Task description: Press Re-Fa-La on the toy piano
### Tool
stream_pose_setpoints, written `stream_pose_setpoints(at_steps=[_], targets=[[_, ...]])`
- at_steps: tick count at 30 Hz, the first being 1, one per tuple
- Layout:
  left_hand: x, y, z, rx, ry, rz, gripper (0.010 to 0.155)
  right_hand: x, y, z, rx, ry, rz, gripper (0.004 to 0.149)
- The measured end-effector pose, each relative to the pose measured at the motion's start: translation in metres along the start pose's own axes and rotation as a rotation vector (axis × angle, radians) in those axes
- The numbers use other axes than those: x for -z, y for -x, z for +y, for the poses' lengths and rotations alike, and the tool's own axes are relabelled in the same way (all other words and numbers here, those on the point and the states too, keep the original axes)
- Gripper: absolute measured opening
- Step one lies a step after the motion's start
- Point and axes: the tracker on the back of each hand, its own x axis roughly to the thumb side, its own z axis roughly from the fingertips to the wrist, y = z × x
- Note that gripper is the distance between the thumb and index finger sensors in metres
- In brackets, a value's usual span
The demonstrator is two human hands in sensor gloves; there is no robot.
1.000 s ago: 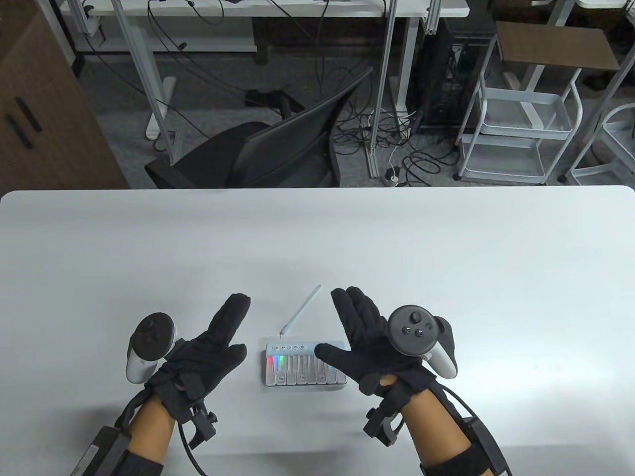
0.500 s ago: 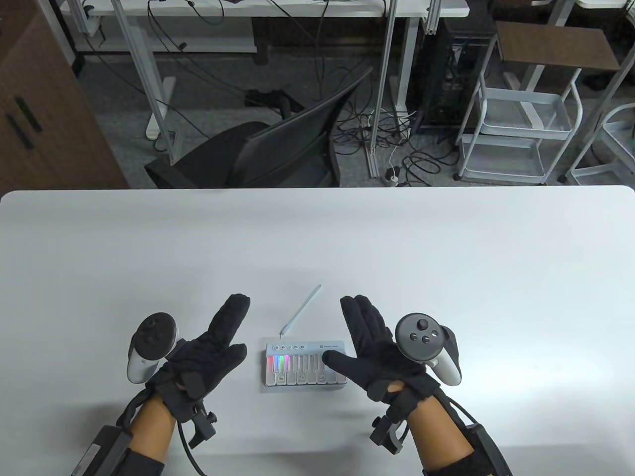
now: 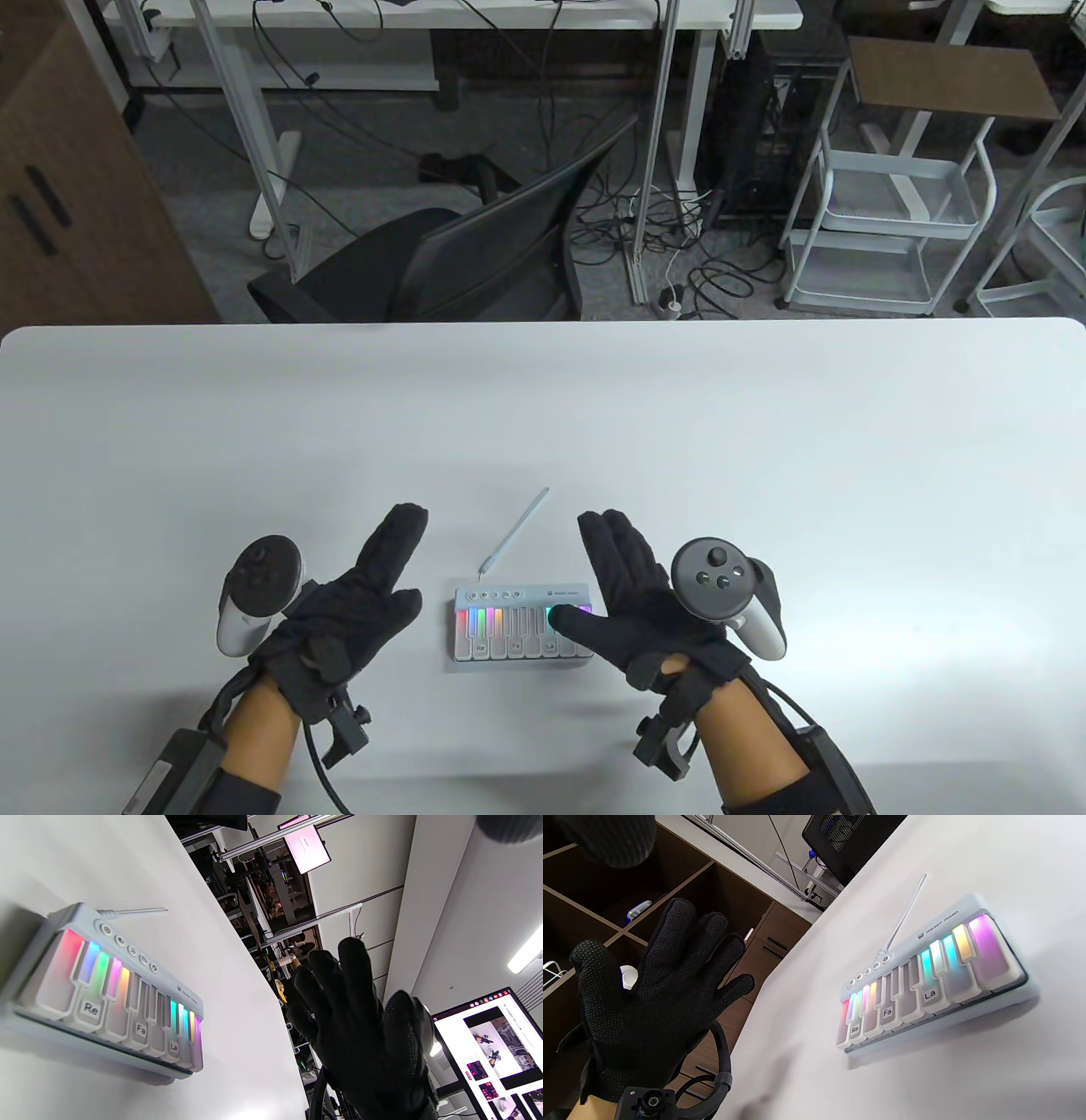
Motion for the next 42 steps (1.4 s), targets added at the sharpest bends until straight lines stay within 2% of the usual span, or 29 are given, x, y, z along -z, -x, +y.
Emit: stream_pose_setpoints(at_steps=[42], targets=[[-0.0003,0.0012,0.0016,-0.011,-0.011,0.011,0.091,0.0008,0.0026,0.0022,0.003,-0.026,0.019,0.096]])
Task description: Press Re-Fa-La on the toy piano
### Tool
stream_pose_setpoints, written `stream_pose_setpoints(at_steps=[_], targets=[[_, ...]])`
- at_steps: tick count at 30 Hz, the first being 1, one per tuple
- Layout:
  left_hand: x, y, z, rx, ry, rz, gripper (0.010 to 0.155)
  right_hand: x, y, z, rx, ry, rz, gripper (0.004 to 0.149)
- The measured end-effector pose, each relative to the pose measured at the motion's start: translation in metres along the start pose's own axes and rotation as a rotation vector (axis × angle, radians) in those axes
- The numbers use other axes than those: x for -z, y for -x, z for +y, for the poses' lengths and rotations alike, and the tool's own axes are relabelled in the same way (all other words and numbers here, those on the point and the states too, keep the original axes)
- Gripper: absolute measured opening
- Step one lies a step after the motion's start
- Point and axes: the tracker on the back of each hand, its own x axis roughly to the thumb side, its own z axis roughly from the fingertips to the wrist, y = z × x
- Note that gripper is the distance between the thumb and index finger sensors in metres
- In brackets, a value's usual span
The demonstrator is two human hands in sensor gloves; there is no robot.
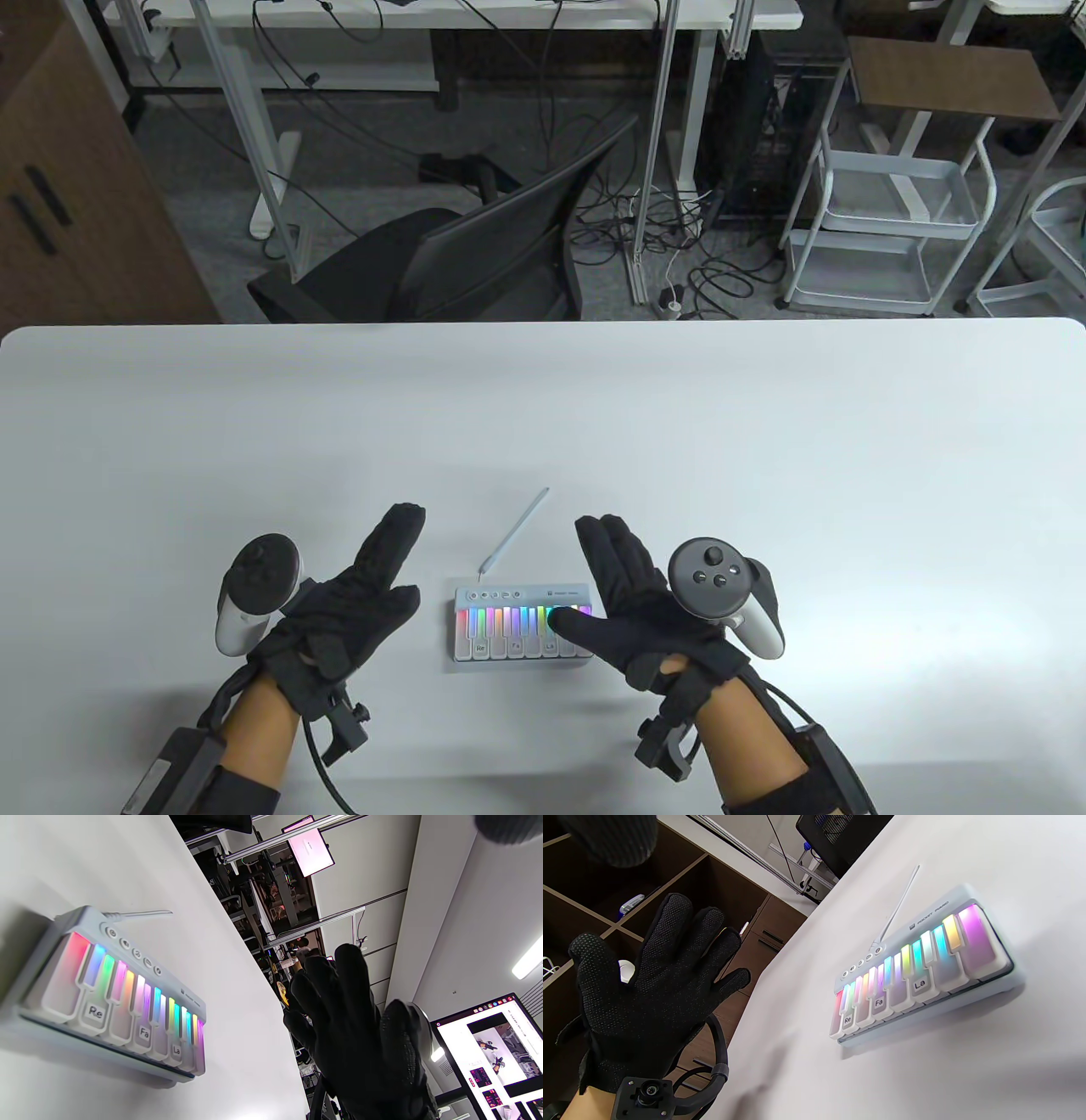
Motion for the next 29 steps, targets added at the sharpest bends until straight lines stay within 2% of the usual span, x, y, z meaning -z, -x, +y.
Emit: stream_pose_setpoints(at_steps=[29], targets=[[0.0004,0.0023,-0.0004,0.012,0.015,0.006,0.091,0.0014,0.0032,0.0043,-0.006,-0.020,0.019,0.094]])
